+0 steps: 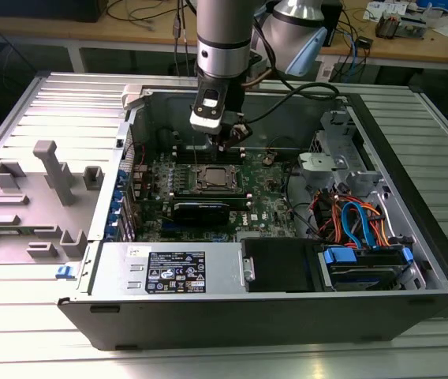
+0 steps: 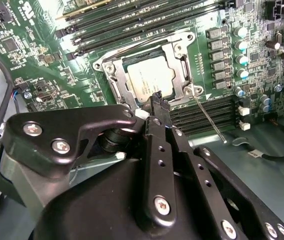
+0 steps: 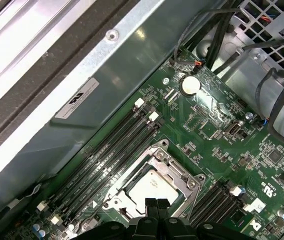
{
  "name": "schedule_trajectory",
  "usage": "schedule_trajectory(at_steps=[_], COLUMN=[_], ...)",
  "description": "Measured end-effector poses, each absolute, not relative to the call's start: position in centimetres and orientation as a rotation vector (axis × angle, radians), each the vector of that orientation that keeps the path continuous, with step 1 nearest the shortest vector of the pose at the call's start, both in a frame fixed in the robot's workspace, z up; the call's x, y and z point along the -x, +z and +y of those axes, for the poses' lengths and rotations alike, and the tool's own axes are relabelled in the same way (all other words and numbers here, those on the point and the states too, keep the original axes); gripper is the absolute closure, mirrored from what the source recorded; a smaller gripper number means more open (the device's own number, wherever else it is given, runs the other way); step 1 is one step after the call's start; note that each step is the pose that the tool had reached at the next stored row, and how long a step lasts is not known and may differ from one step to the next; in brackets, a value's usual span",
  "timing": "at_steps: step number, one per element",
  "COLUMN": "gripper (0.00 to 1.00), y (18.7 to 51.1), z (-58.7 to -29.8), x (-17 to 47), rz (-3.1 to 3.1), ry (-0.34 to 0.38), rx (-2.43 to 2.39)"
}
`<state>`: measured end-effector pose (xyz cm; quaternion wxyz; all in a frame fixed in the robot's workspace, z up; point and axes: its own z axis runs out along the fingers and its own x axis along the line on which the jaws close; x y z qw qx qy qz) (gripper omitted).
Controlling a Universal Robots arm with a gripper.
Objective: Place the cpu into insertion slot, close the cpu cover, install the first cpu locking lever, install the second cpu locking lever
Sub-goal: 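Install the first cpu locking lever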
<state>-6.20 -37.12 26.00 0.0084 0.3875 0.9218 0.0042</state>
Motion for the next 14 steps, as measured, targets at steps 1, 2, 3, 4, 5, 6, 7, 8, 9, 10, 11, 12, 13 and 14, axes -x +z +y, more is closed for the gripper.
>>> schedule_trajectory(at_steps=[1,2,3,4,5,6,7,8,9,10,11,12,13,14], gripper=[0.89,0.89,0.89,0.89,0.89,0.89,0.89,0.89,0.89,0.89,0.89,0.89,0.89,0.89], y=[26.01,26.01,26.0,26.0,26.0,26.0,26.0,25.99,25.99,25.99,26.0,26.0,25.99,26.0], z=[-37.12,-37.12,-37.12,-37.12,-37.12,-37.12,-37.12,-37.12,-37.12,-37.12,-37.12,-37.12,-37.12,-37.13], x=[6.2,6.2,6.2,6.2,6.2,6.2,6.2,6.2,6.2,6.2,6.2,6.2,6.19,6.19], rz=[2.891,2.901,2.91,2.918,2.926,2.934,2.942,2.956,2.962,2.968,2.978,2.987,2.99,2.994], ry=[0.012,0.012,0.011,0.011,0.011,0.01,0.01,0.011,0.011,0.011,0.01,0.009,0.006,0.004], rx=[-1.186,-1.16,-1.139,-1.117,-1.095,-1.072,-1.051,-1.011,-0.992,-0.975,-0.945,-0.914,-0.903,-0.888])
